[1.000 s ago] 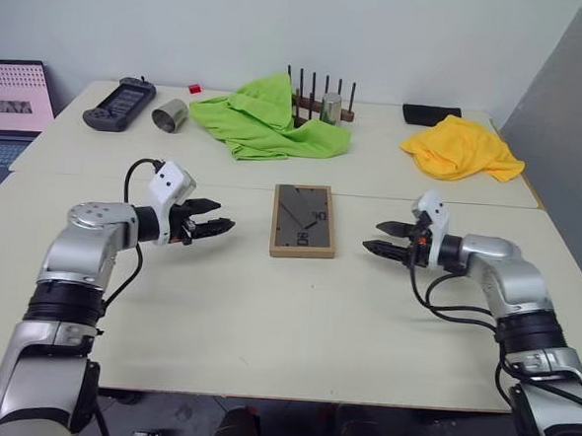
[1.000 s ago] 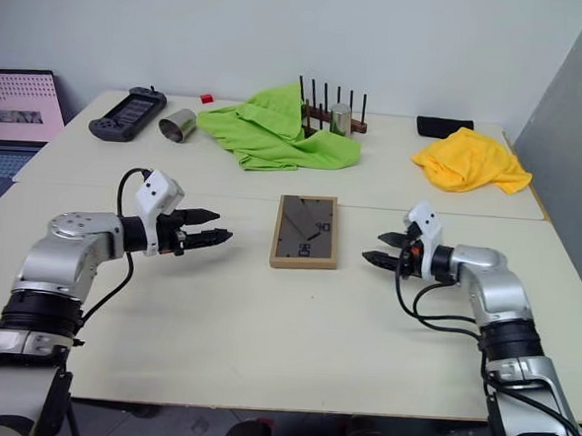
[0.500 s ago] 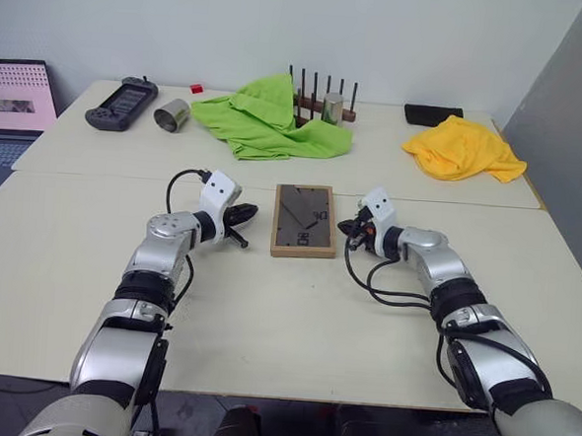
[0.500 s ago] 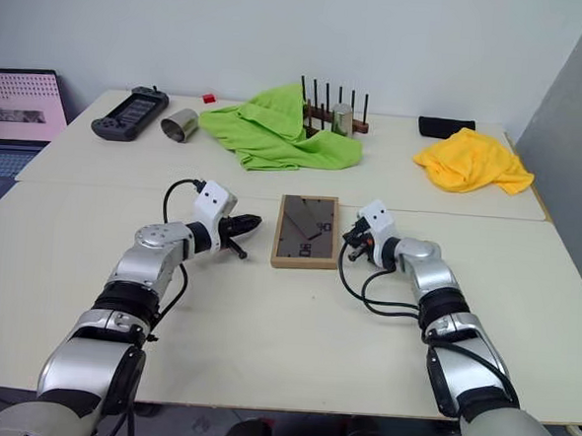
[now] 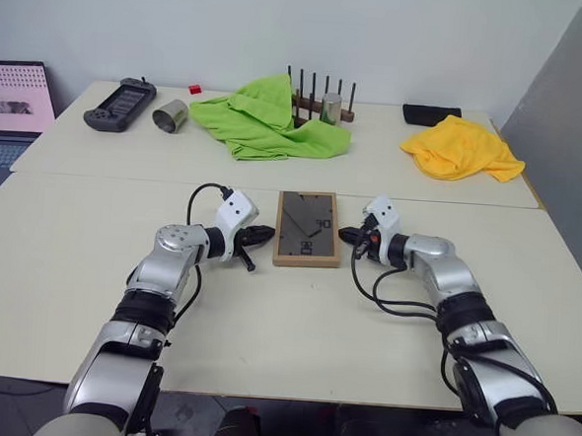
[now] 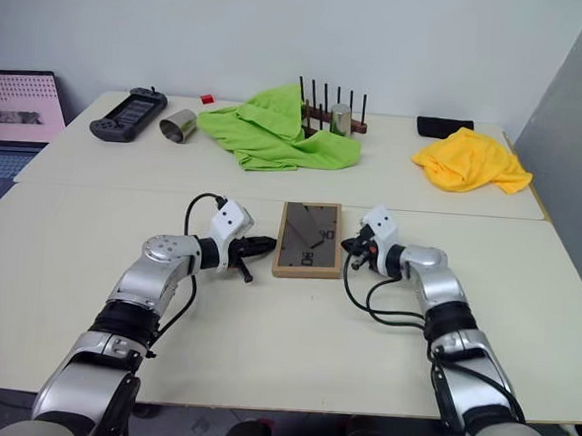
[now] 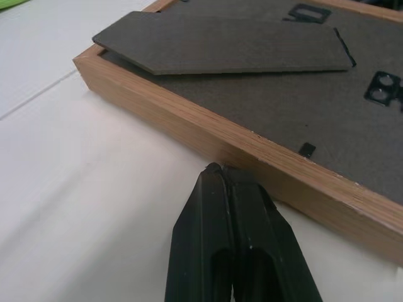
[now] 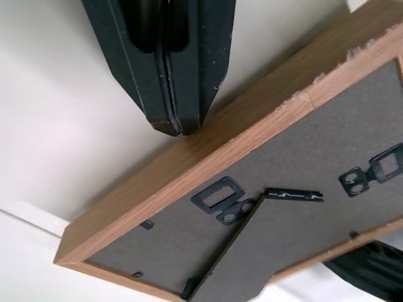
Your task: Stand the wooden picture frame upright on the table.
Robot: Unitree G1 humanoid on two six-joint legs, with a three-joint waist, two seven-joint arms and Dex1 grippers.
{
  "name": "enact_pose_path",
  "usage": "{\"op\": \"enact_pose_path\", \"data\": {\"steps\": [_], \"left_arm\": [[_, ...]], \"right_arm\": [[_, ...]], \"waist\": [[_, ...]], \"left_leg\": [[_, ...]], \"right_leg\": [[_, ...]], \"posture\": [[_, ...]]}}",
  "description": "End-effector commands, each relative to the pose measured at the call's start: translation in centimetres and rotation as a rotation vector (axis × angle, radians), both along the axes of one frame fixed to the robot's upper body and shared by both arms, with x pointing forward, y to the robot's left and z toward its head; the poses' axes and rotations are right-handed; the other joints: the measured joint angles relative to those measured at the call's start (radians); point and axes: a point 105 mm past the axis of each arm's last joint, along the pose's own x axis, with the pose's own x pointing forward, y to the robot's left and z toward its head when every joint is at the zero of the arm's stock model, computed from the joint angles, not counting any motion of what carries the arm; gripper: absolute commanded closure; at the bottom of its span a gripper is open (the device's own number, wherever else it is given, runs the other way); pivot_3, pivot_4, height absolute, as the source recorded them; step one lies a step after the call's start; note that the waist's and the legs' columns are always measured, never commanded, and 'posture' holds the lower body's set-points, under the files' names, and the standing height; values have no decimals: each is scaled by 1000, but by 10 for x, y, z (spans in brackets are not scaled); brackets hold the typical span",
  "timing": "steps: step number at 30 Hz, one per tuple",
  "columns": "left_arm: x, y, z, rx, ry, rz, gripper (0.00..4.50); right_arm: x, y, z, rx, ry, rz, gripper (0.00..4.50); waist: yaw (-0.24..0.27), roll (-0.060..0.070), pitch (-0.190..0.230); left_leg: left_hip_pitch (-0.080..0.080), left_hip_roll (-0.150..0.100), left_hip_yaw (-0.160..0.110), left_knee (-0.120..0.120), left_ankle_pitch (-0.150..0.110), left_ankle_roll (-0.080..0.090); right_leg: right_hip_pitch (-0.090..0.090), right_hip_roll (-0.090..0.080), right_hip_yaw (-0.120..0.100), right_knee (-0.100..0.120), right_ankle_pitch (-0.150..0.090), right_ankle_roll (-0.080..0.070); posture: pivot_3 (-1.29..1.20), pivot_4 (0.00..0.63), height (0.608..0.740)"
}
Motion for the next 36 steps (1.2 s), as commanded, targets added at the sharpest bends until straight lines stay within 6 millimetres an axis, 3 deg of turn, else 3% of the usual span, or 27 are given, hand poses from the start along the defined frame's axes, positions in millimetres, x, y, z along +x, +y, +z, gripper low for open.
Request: {"op": "enact_pose_path", "data": {"steps": [1,7,12,21,27,36], "left_arm": [[-18,-32,13,-2,-29,-158,4484],[-56,-54,13,19,47,-323,4484],[-79,-60,14,60,69,-404,4484],[-74,-52,7,103,84,-377,4484],[-85,-46,1,151,131,-415,4484],[-69,-7,5,198,158,-299,4484]], "right_arm": [[-28,17,15,37,-22,139,4476],[-53,-5,17,6,7,126,4476],[-66,-19,20,-20,20,111,4476],[-78,-34,19,-69,54,112,4476],[-79,-37,8,-141,51,123,4476],[-82,-49,-1,-205,77,146,4476]], "waist": [[3,0,0],[5,0,0],[4,0,0],[5,0,0],[4,0,0],[5,0,0]], "left_leg": [[0,0,0,0,0,0],[0,0,0,0,0,0],[0,0,0,0,0,0],[0,0,1,0,0,1],[0,0,1,0,0,1],[0,1,1,0,0,1]], "right_leg": [[0,0,0,0,0,0],[0,0,0,-1,0,0],[1,1,1,-3,-1,0],[1,1,1,-4,-1,0],[1,1,1,-5,-1,0],[1,1,1,-6,-1,0]], "posture": [[0,150,740],[0,150,740],[0,150,740],[0,150,740],[0,150,740],[0,150,740]]}}
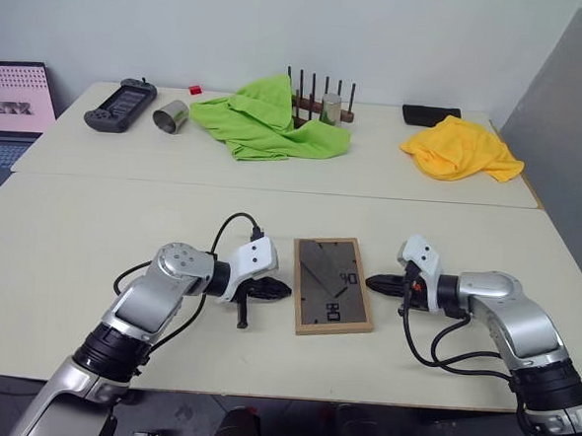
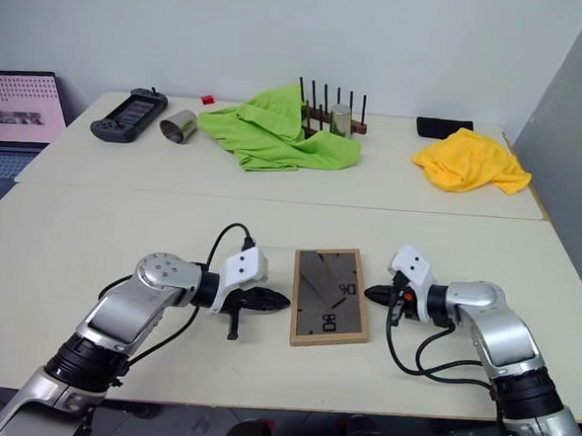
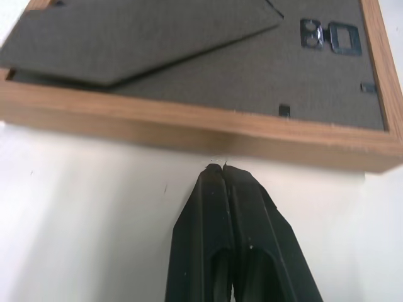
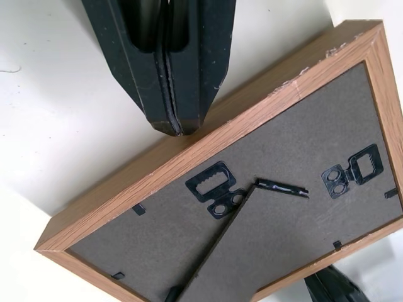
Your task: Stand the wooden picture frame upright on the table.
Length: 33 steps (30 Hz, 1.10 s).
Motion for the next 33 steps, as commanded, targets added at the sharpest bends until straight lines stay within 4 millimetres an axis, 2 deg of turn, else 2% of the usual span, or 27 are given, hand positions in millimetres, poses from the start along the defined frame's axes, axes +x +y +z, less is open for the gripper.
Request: {"op": "enact_pose_path", "data": {"steps": [1,2,6,11,16,25,33], "left_arm": [[14,17,17,-34,-4,82,4484],[15,18,23,-92,32,103,4484],[12,18,46,-312,279,187,3779],[-4,27,53,-383,563,246,2852],[-7,26,62,-493,799,326,1792],[-13,13,36,-512,977,401,74],[-15,5,7,-451,1004,460,28]], "right_arm": [[-2,-4,3,-21,-18,28,4476],[-2,-3,3,-19,-18,28,4476],[0,-1,2,-11,-18,29,4500],[3,-2,4,-8,-20,29,4500],[5,-1,5,-3,-27,29,4500],[1,13,6,32,-23,43,4500],[-2,37,8,70,-19,85,4500]], "waist": [[0,0,0],[0,0,0],[0,0,0],[-5,0,0],[-4,0,0],[-2,0,0],[-5,0,0]], "left_leg": [[0,0,0,0,0,0],[0,0,0,0,0,0],[-1,0,0,0,0,0],[0,0,0,0,0,0],[0,0,-1,0,0,0],[0,1,-1,0,0,0],[1,1,-1,0,0,0]], "right_leg": [[0,0,0,0,0,0],[0,0,0,0,0,0],[0,0,-1,0,0,0],[0,0,-1,0,0,0],[0,0,-1,0,0,0],[0,0,-1,1,0,0],[0,0,-1,2,0,0]], "posture": [[0,150,740],[0,150,740],[0,150,740],[0,150,740],[0,150,740],[0,150,740],[0,150,740]]}}
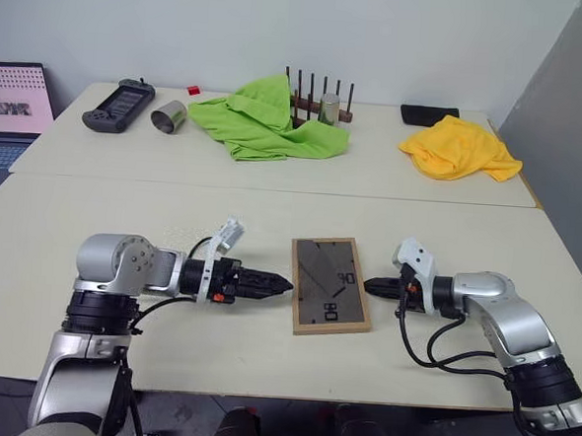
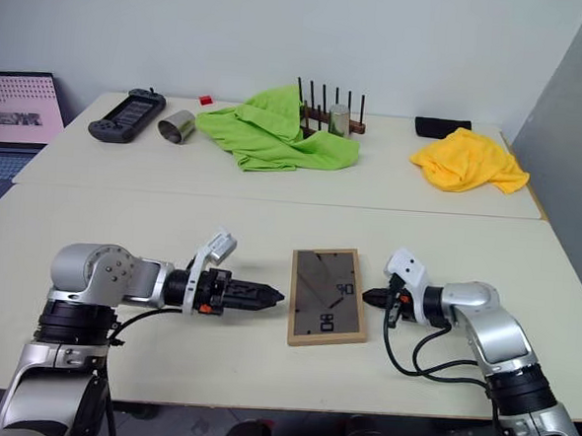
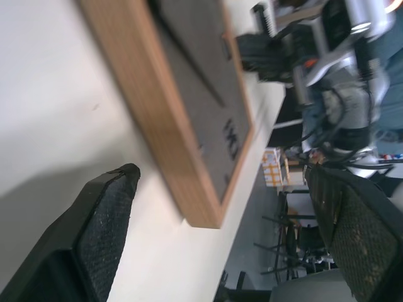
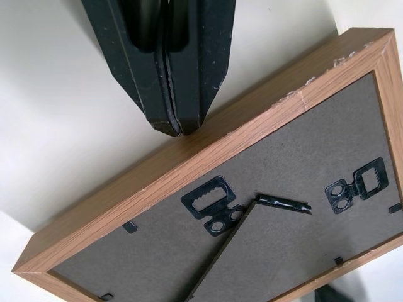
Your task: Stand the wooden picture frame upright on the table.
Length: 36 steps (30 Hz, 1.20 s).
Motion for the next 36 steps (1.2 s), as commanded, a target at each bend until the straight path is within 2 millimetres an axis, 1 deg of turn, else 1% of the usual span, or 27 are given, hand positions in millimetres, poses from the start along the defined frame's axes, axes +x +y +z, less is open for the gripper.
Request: {"op": "enact_pose_path", "data": {"steps": [1,5,7,9,11,12,13,16,17,23,26,28,29,32,34,35,36], "left_arm": [[4,-1,-9,20,-4,28,28],[7,-2,-16,27,-12,42,28],[7,-5,-14,11,-26,33,28],[6,-7,-10,-10,-39,18,28],[5,-9,-4,-32,-59,8,378],[6,-9,-2,-38,-63,8,469],[6,-8,1,-52,-66,9,771],[6,-1,9,-69,-86,8,1312],[5,0,11,-72,-86,6,1439],[3,5,18,-91,-91,-1,2734],[6,7,24,-102,-108,5,3212],[10,8,29,-106,-133,15,3210],[14,9,33,-110,-155,22,3210],[27,10,52,-127,-238,47,3210],[35,10,65,-136,-305,61,3210],[39,9,71,-145,-334,65,3210],[41,8,75,-147,-357,66,3210]], "right_arm": [[-4,24,16,45,-49,67,4500],[-6,38,18,70,-48,89,4500],[-7,45,17,77,-47,100,4500],[-8,48,16,78,-46,102,4500],[-8,51,16,85,-42,105,4500],[-8,51,16,87,-42,104,4500],[-7,50,16,87,-41,101,4500],[-3,41,16,72,-44,78,4500],[-2,39,17,76,-43,73,4500],[1,35,20,79,-54,58,4500],[5,30,22,71,-66,43,4500],[10,25,28,77,-79,21,4500],[13,22,34,90,-83,3,4500],[22,14,61,152,-89,-35,4500],[23,10,80,188,-82,-28,4133],[22,9,89,198,-82,-15,4104],[21,10,96,209,-81,-2,3892]], "waist": [[0,0,0],[5,0,0],[5,0,0],[5,0,0],[5,0,0],[5,0,0],[5,0,0],[5,0,0],[5,0,0],[3,0,0],[4,0,0],[4,0,0],[4,0,0],[4,0,0],[5,0,0],[5,0,0],[6,0,0]], "left_leg": [[0,0,0,0,0,0],[0,-1,0,0,0,0],[1,-1,0,1,0,0],[1,-1,0,1,0,0],[1,-1,0,1,0,0],[1,-1,0,1,0,0],[1,-1,0,1,0,0],[0,-1,0,0,0,0],[0,-1,0,0,0,0],[0,0,0,0,0,0],[0,0,0,0,0,0],[0,0,0,0,0,0],[0,0,0,0,0,0],[0,0,0,0,0,0],[-1,0,0,0,0,0],[-1,0,0,0,0,0],[-1,0,0,0,0,0]], "right_leg": [[0,0,0,0,0,0],[1,0,0,0,0,0],[1,-1,0,0,0,0],[1,-1,0,1,0,0],[1,-1,0,1,0,0],[1,-1,0,1,0,0],[1,-1,0,1,0,0],[1,-1,0,1,0,0],[1,-1,0,1,0,0],[0,0,0,0,0,0],[0,0,0,0,0,0],[0,0,0,0,0,0],[0,0,0,0,0,0],[0,0,0,0,0,0],[-1,0,0,0,0,0],[0,0,0,0,0,0],[0,0,0,-1,0,0]], "posture": [[0,150,740],[0,150,740],[0,150,740],[0,150,740],[0,150,740],[0,150,740],[0,150,740],[0,150,740],[0,150,740],[0,150,740],[0,150,740],[0,150,740],[0,150,740],[0,150,740],[0,150,740],[0,150,740],[0,150,740]]}}
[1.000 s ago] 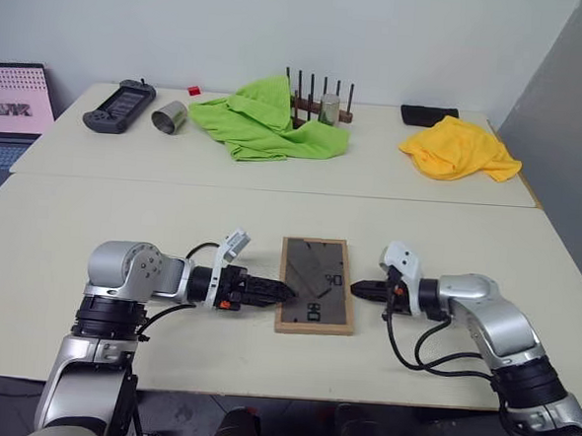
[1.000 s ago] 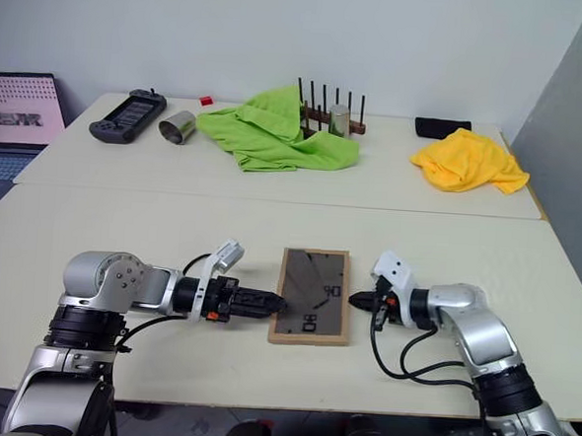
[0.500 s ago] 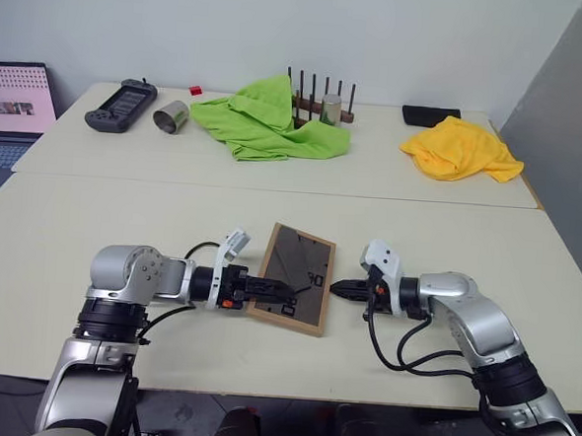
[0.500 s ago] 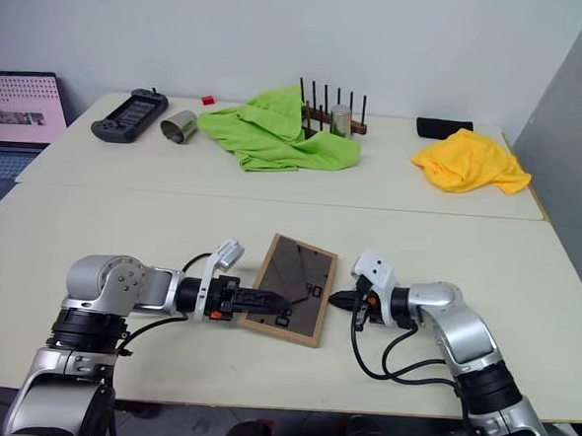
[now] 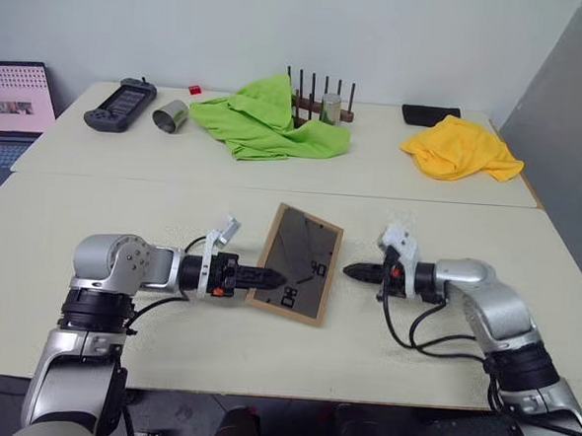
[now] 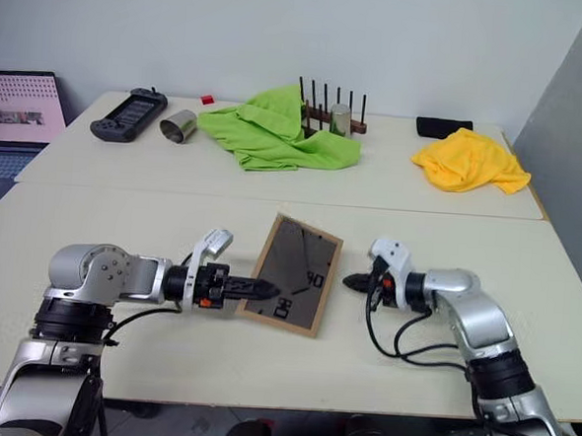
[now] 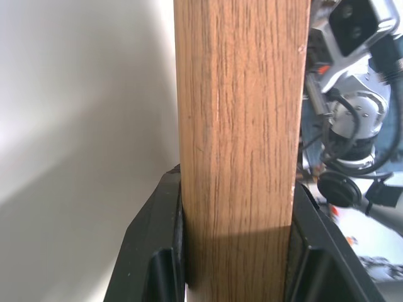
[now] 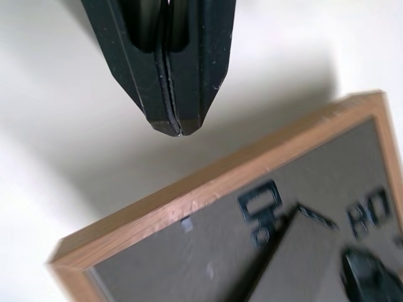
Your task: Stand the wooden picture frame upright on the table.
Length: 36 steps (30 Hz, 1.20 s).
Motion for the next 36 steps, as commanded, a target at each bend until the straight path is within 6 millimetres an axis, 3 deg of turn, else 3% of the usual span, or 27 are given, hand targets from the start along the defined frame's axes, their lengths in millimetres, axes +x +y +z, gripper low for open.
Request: {"op": "enact_pose_path", "data": {"steps": [1,7,16,18,22,29,36], "left_arm": [[15,-2,39,-56,-191,17,3210],[17,-17,38,-76,-255,9,3210],[26,-28,47,-110,-303,41,3210],[25,-28,48,-114,-303,43,3210],[25,-24,46,-108,-296,56,3210],[25,-18,45,-115,-263,84,3210],[19,-17,45,-153,-195,70,3210]], "right_arm": [[-5,0,50,101,-23,59,3661],[0,34,83,235,-9,109,2336],[26,65,89,279,-42,66,487],[14,74,91,289,-39,134,92],[-6,79,93,294,-22,227,92],[-37,61,88,278,61,320,92],[-7,24,77,182,-55,105,92]], "waist": [[1,0,0],[-4,0,0],[-1,0,0],[-1,0,0],[-1,0,0],[1,0,0],[-4,0,0]], "left_leg": [[0,0,0,0,0,0],[-1,0,1,-1,0,0],[-1,0,0,0,0,0],[-1,0,0,-1,0,0],[-2,0,0,-1,0,0],[-2,0,0,-1,0,0],[-1,0,0,-1,0,0]], "right_leg": [[0,0,0,0,0,0],[0,0,0,-2,0,0],[0,0,0,-2,0,0],[0,0,0,-2,0,0],[0,-1,0,-2,0,0],[0,-1,0,-2,0,0],[0,0,0,-2,0,0]], "posture": [[0,150,740],[0,150,740],[0,150,740],[0,150,740],[0,150,740],[0,150,740],[0,150,740]]}}
